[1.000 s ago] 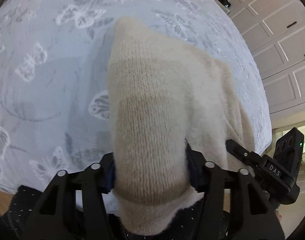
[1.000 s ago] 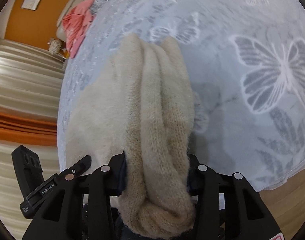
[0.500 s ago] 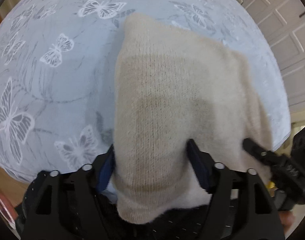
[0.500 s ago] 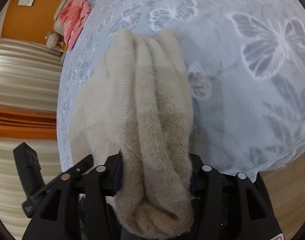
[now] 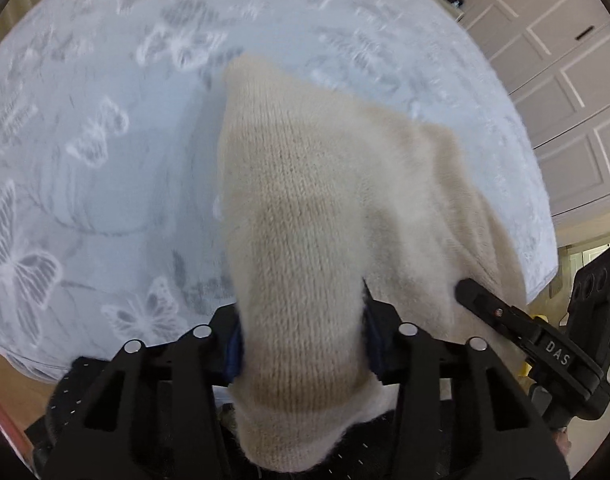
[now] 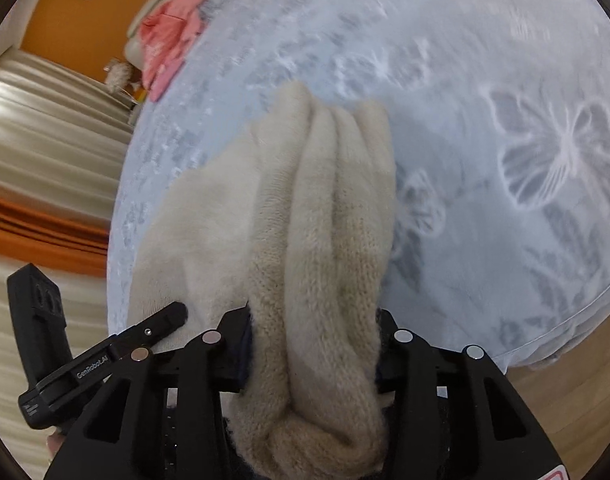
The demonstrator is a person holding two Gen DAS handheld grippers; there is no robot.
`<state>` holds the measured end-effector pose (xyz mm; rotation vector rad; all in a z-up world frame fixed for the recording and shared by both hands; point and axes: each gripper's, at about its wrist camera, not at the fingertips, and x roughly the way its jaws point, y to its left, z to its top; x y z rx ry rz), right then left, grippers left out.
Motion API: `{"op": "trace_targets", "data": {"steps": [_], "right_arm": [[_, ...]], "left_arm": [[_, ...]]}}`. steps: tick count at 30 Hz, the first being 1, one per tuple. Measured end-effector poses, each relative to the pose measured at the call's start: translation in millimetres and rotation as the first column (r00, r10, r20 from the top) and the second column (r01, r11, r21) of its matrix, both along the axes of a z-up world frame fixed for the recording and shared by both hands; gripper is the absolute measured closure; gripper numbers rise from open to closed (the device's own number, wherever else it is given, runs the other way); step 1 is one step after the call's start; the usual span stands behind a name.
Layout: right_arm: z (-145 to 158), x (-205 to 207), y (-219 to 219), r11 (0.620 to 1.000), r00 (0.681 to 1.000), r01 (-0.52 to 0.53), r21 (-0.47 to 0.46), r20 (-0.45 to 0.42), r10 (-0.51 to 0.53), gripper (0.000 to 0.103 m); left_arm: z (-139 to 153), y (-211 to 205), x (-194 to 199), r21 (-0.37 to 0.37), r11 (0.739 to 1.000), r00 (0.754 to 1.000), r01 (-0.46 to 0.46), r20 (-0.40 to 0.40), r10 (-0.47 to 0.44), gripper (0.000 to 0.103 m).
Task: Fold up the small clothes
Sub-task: 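Grip the sweater bundle with both tools and lift it off the bed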
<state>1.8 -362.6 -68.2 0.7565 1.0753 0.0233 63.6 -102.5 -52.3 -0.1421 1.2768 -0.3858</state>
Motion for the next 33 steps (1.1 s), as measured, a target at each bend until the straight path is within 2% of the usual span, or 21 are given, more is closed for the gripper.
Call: {"op": "trace_targets", "data": {"steps": [4, 11, 18, 23, 33], "right_arm": [[39.0, -8.0, 6.9, 1.0, 0.997, -0.006, -0.02, 0.076, 0.007, 0.063], [110.1, -35.1, 35.0, 0.994, 0.972, -0.057, -0.097, 0.22, 0.077, 0.063], [176.4, -71.2, 70.8, 0.981, 0.926, -0.082, -0.174, 0.35, 0.139, 0.063], [208.6, -84.4, 87.1, 0.976, 0.893, -0.083, -0.201, 0.419, 0.163, 0.063], [278.3, -96.1, 121.6, 0.959, 0.798, -0.06, -0.276, 0.564, 0.213, 0.063]], "left_arm": [[41.7, 3.1, -17.0, 0.0, 1.0, 0.997, 0.005, 0.082, -0.005, 0.06], [112.1, 21.2, -41.6, -0.007, 1.0, 0.973, 0.01, 0.23, -0.008, 0.06], [172.2, 38.6, -76.2, -0.007, 1.0, 0.928, 0.012, 0.371, -0.009, 0.06], [206.2, 51.9, -93.8, -0.021, 1.0, 0.895, 0.005, 0.445, 0.005, 0.06], [269.0, 81.4, -108.8, -0.067, 0.998, 0.814, -0.006, 0.579, 0.044, 0.06]]}}
